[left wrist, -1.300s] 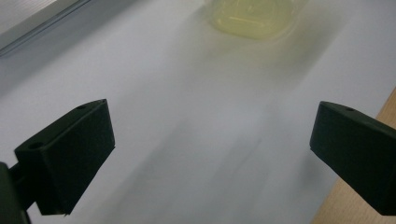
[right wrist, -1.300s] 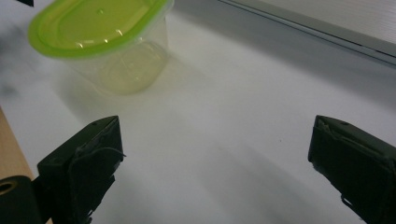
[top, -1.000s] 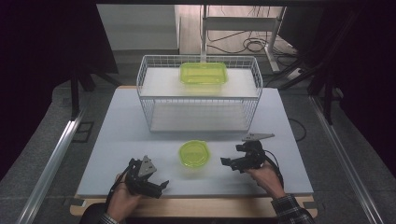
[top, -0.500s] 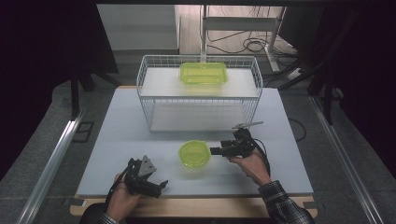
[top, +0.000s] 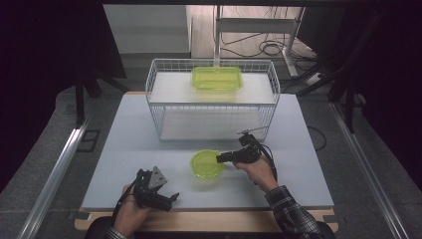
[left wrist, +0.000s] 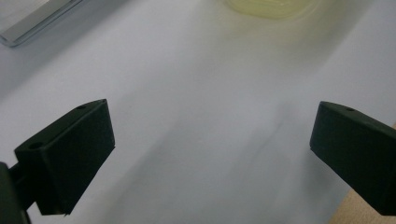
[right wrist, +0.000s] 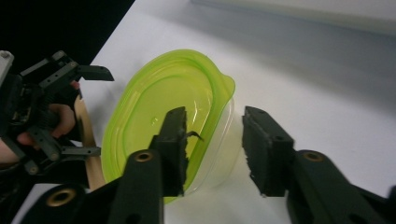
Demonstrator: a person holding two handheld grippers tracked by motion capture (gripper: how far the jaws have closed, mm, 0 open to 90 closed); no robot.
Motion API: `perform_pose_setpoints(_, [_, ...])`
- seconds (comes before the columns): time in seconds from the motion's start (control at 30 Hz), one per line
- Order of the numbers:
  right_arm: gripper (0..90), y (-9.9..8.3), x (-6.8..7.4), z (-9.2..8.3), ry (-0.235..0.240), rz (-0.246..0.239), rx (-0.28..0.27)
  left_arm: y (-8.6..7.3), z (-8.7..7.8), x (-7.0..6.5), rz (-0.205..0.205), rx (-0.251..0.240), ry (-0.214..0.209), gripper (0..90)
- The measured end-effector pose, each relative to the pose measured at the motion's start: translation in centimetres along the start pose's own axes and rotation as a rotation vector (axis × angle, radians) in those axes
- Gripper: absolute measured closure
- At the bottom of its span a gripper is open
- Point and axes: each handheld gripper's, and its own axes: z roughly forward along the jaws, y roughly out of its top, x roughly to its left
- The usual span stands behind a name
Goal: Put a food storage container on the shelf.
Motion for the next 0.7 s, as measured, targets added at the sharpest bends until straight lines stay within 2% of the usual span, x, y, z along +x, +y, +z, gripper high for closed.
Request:
perform_pose_setpoints(0.2, [79.0,0.1,-0.6,0.2,0.072,0.083,0.008,0.0,0.0,0.0,0.004,0.002,0.0,0.0])
perform_pose_setpoints(0.37, [80.8,0.3,0.0,0.1,0.093,0.093,0.023,0.0,0.0,0.0,0.004,0.0,0.001,0.0])
perform_pose_setpoints(0.47, [81.0,0.4,0.3,-0.1,0.078,0.08,0.02,0.0,0.0,0.0,0.005,0.0,0.002,0.0])
perform_pose_setpoints(0.7, [81.1,0.6,0.4,-1.2,0.098,0.103,-0.022,0.0,-0.1,0.1,0.0,-0.005,0.0,0.0])
